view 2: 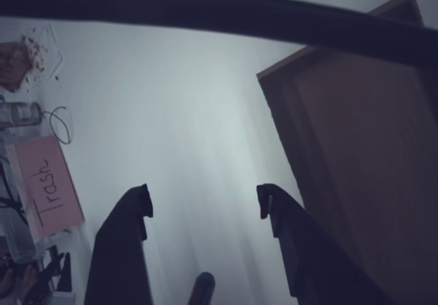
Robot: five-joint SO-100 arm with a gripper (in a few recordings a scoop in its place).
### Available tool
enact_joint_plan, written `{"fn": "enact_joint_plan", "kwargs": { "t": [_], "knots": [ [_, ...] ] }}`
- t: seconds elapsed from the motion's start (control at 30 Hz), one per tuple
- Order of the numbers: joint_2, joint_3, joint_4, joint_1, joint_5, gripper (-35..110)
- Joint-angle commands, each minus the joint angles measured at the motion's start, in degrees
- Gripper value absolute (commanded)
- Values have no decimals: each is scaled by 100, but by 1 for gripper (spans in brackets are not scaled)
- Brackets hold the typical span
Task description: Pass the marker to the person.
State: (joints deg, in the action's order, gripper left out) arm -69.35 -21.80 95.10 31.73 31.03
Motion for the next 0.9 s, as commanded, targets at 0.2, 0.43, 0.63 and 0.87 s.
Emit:
{"fn": "enact_joint_plan", "kwargs": {
  "t": [0.2,0.43,0.63,0.87],
  "knots": [
    [-457,-44,-105,-105,53,35],
    [-457,-62,-105,-114,62,35],
    [-466,-70,-97,-123,70,35],
    [-492,-167,-149,-149,97,35]
  ]
}}
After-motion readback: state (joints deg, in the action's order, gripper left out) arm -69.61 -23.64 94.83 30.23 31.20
